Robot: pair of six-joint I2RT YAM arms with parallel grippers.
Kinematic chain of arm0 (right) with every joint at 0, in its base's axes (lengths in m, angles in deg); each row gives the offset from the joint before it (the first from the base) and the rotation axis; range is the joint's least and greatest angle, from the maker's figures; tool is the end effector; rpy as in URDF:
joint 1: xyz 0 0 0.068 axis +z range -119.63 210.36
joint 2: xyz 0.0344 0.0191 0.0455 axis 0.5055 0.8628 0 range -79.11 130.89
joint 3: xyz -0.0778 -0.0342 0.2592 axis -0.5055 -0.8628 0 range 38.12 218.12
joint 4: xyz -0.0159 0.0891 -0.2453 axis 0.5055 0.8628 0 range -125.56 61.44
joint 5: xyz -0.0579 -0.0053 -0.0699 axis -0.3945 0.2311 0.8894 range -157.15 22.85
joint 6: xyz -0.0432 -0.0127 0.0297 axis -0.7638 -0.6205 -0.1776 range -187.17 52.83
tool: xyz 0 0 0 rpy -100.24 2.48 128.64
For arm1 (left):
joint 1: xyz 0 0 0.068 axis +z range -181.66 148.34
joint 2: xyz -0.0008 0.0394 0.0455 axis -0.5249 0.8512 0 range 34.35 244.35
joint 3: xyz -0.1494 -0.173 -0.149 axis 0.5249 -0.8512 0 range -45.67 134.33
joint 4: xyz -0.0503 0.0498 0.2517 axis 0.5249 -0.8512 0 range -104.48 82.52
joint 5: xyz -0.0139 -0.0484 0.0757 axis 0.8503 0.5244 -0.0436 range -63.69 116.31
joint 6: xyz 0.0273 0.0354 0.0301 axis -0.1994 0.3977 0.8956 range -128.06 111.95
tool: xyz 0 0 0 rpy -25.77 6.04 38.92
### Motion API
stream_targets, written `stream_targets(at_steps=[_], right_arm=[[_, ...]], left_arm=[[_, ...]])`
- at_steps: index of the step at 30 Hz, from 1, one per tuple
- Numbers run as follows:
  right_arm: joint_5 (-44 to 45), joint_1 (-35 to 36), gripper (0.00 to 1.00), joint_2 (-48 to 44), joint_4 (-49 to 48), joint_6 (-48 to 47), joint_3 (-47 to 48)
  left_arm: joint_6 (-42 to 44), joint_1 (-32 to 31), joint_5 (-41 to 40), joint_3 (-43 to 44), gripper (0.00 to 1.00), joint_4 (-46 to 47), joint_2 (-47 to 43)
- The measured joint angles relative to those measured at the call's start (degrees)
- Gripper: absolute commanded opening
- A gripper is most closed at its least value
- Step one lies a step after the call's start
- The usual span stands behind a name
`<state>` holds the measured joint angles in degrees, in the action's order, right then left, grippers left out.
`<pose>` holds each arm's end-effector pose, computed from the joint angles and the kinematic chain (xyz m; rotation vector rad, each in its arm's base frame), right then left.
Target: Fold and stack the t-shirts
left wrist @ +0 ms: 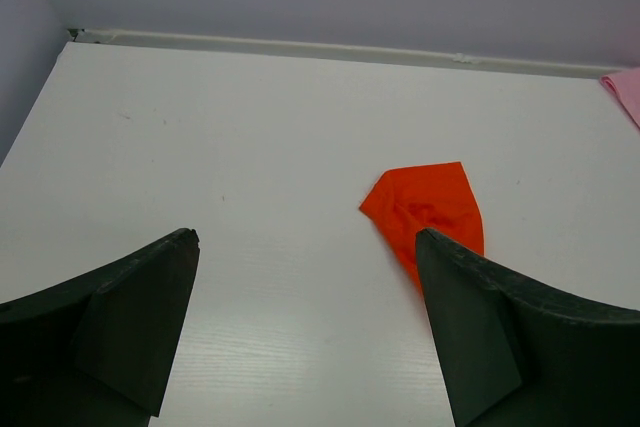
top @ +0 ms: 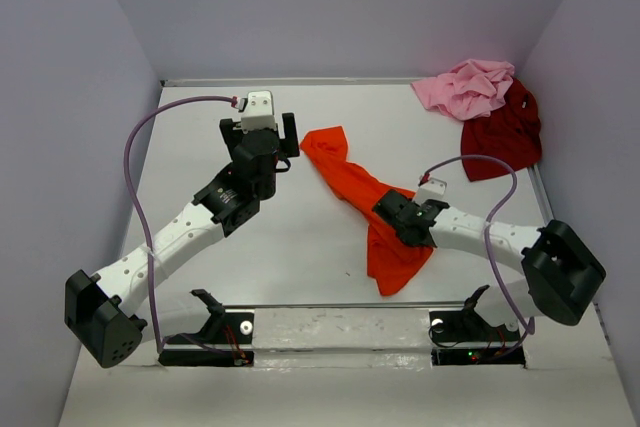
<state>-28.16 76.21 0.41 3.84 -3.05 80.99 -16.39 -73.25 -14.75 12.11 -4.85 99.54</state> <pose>0.1755 0.1487 0.1762 0.4916 2.3914 -0.2511 0.2103 -0.1553 0.3727 -0.0678 1.6328 -0.0752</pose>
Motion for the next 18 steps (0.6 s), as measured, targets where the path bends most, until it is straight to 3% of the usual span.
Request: stream_targets(at_steps=[18], right_arm=[[0.0, 0.4, 0.33, -0.2, -4.1, -9.0, 4.2]], left_arm=[[0.0, 0.0, -0.2, 0.0, 0.99, 0.1, 1.0]])
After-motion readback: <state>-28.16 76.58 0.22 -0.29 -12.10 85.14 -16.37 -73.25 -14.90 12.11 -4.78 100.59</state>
